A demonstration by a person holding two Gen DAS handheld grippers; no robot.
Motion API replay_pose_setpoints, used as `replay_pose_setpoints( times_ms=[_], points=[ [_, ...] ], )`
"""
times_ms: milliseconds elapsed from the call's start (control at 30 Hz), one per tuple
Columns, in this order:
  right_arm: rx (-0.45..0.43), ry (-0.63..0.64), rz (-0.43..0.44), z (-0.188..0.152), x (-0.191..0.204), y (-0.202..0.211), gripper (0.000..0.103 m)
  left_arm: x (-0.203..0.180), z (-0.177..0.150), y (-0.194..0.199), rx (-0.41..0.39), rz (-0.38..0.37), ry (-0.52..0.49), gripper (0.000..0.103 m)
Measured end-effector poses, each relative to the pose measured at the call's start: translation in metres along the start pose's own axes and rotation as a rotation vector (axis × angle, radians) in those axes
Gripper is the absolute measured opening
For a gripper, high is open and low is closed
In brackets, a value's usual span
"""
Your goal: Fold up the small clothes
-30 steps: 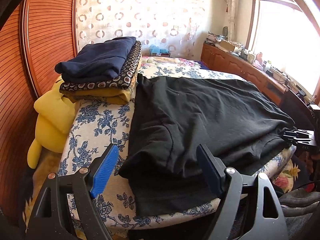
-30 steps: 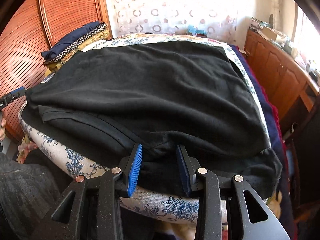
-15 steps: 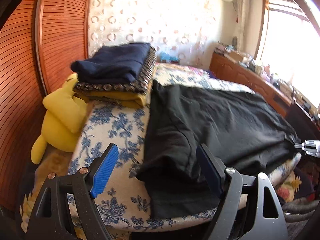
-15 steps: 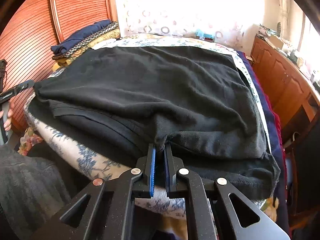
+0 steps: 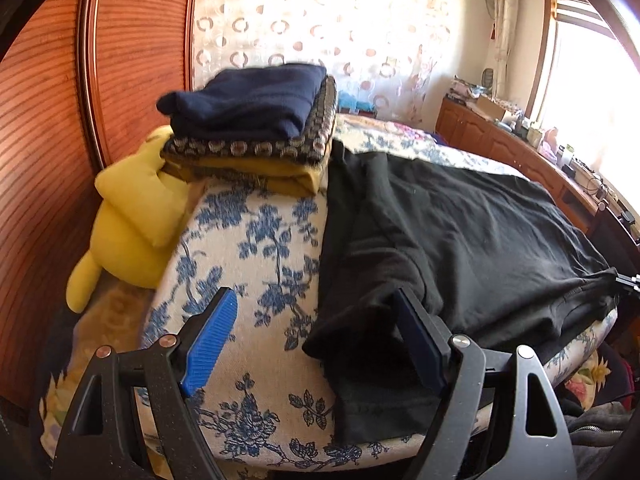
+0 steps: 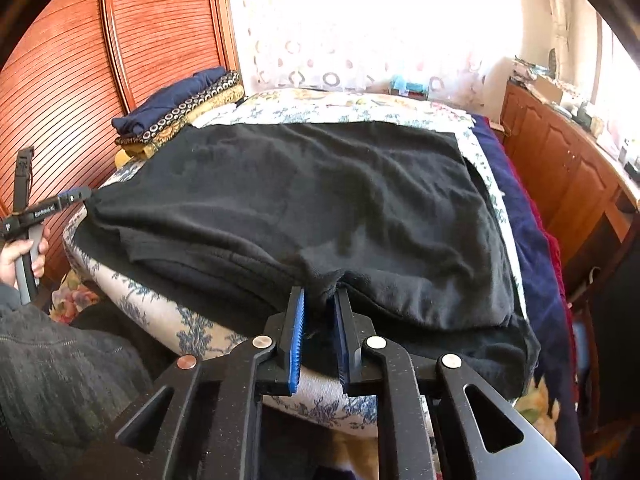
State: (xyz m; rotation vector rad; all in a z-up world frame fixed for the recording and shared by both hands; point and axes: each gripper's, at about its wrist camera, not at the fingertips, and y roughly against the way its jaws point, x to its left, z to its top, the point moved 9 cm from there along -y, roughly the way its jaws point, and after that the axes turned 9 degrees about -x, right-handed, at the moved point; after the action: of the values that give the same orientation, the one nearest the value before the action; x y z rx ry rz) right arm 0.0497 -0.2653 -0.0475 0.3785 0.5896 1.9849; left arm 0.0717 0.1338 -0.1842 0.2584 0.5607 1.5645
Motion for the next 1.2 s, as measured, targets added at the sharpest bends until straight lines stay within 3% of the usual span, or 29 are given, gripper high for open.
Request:
replay_pose_setpoints(
  times_ms=[167, 300, 433, 500, 700, 733, 933, 1200],
  points=[
    [-0.044, 0.003, -0.019, 0.013, 0.002, -0.001, 0.027, -0.006, -0.012, -0.007, 0.041, -0.052, 0.014, 0.064],
    [-0.078, 0.006, -0.020, 0.021, 0.006, -0.007, 0.032, -0.010, -0.019, -0.012, 0.070, -0.081, 0.038, 0.062],
    [-0.099, 0.004, -0.032, 0.025, 0.009, -0.018, 0.053, -0.011, -0.022, -0.012, 0.072, -0.088, 0.044, 0.062],
    [-0.094, -0.002, -0.038, 0.024, 0.008, -0.025, 0.054, -0.012, -0.022, -0.010, 0.073, -0.097, 0.049, 0.060],
    [-0.050, -0.020, -0.070, 0.013, 0.000, -0.049, 0.054, -0.022, -0.024, -0.010, 0.084, -0.138, 0.045, 0.033],
    [-0.042, -0.025, -0.077, 0.010, -0.003, -0.052, 0.054, -0.024, -0.023, -0.010, 0.085, -0.155, 0.046, 0.011],
    [-0.013, -0.076, -0.093, -0.001, -0.017, -0.062, 0.054, -0.059, 0.006, -0.003, 0.048, -0.273, -0.004, 0.008],
    [-0.042, -0.143, -0.095, -0.004, -0.037, -0.054, 0.054, -0.166, 0.085, -0.003, -0.018, -0.470, -0.167, 0.007]
  ],
)
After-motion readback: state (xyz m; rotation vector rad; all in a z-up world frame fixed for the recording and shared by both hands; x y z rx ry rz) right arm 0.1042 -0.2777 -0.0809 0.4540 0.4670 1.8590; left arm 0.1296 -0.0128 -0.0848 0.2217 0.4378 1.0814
